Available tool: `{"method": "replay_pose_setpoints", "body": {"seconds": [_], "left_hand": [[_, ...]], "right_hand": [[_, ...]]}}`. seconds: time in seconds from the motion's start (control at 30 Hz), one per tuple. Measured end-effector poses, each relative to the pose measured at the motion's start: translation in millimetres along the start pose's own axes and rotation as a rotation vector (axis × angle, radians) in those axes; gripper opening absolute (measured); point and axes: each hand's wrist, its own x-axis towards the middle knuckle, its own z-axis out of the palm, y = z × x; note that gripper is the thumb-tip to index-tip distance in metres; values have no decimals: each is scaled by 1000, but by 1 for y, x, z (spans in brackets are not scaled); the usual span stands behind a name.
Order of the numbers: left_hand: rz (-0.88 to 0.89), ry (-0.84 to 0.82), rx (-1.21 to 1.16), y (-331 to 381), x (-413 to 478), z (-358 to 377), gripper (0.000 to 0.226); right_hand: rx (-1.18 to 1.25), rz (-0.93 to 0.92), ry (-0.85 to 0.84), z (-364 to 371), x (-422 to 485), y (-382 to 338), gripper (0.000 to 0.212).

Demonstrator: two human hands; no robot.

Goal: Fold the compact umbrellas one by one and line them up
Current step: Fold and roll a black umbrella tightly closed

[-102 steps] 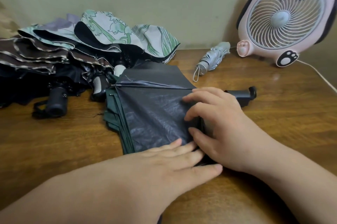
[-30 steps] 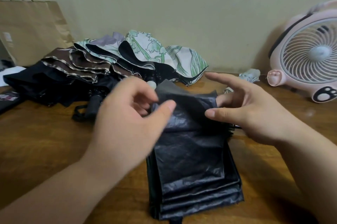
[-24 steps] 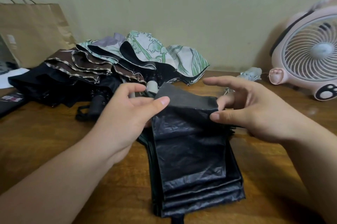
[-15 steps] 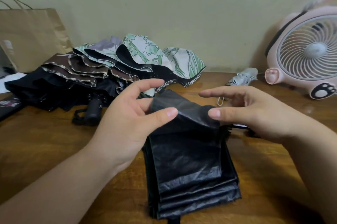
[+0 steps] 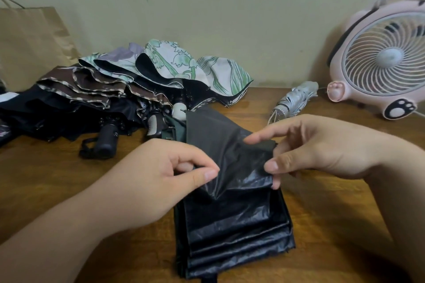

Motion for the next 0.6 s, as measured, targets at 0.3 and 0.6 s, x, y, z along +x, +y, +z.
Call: {"method": "replay_pose_setpoints", "body": {"seconds": [0.3, 0.6], "left_hand": [[-45, 1, -284, -4, 3, -7, 29], [58, 78, -450, -8, 8, -4, 22]], "right_hand": [[68, -13, 167, -1, 10, 6, 32], [146, -1, 204, 6, 4, -4, 41]]}}
